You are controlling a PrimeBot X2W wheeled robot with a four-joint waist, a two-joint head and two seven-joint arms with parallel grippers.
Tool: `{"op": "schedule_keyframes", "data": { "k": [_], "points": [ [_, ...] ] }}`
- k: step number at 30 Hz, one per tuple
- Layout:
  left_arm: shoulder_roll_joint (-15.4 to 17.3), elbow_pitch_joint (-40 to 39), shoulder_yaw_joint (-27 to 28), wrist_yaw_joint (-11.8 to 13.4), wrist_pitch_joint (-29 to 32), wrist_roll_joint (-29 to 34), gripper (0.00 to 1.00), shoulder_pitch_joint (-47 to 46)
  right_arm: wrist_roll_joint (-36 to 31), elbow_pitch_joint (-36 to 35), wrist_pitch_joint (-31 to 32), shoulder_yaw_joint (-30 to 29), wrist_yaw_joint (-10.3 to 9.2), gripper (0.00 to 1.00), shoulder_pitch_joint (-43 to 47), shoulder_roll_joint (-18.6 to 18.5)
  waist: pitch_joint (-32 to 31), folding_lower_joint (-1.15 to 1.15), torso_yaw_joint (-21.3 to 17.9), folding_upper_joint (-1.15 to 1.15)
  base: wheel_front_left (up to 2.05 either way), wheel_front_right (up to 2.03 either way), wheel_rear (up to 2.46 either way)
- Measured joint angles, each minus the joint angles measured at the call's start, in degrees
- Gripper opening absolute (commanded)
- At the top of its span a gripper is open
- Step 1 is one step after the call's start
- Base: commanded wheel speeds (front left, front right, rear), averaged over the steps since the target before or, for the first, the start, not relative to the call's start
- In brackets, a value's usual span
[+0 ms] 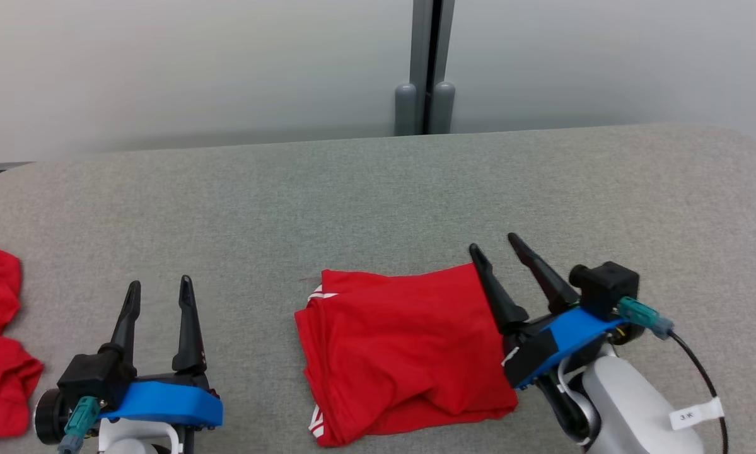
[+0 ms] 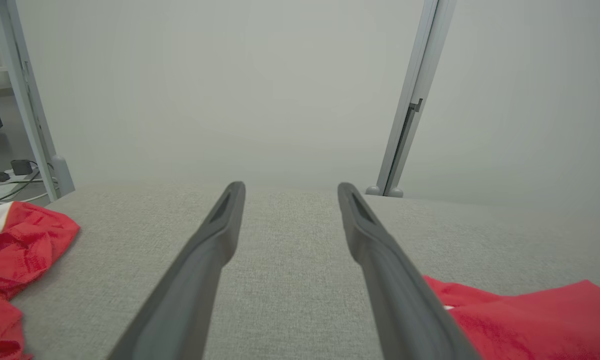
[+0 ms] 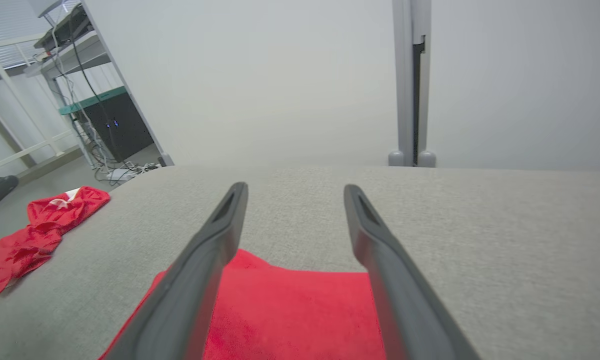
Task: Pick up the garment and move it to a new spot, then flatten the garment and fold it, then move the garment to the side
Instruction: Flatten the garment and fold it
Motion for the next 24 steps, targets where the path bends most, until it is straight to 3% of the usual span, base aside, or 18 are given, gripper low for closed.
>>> {"op": "schedule_keyframes", "data": {
  "k": [5,12,24],
  "points": [
    [-0.01,-0.03,-0.12,0.04,0.00,-0.36,1.00,1.03,-4.66,-6.68,-0.01,-8.15,-0.01,1.00,5.52,-1.38,-0.92,0.00,-2.17,0.00,0.00,0.00,0.00],
    [-0.03,-0.25,-0.38,0.90,0.00,-0.44,1.00,2.41,-9.14,-12.82,-0.01,-16.52,-0.01,1.00,12.82,-0.51,-2.28,0.00,-4.43,0.00,0.00,0.00,0.00],
    [-0.03,-1.42,-0.36,3.41,0.00,0.69,1.00,5.55,-13.16,-16.74,0.00,-20.36,0.00,1.00,21.37,2.15,-4.05,0.00,-5.31,0.00,0.00,0.00,0.00]
  ]
}}
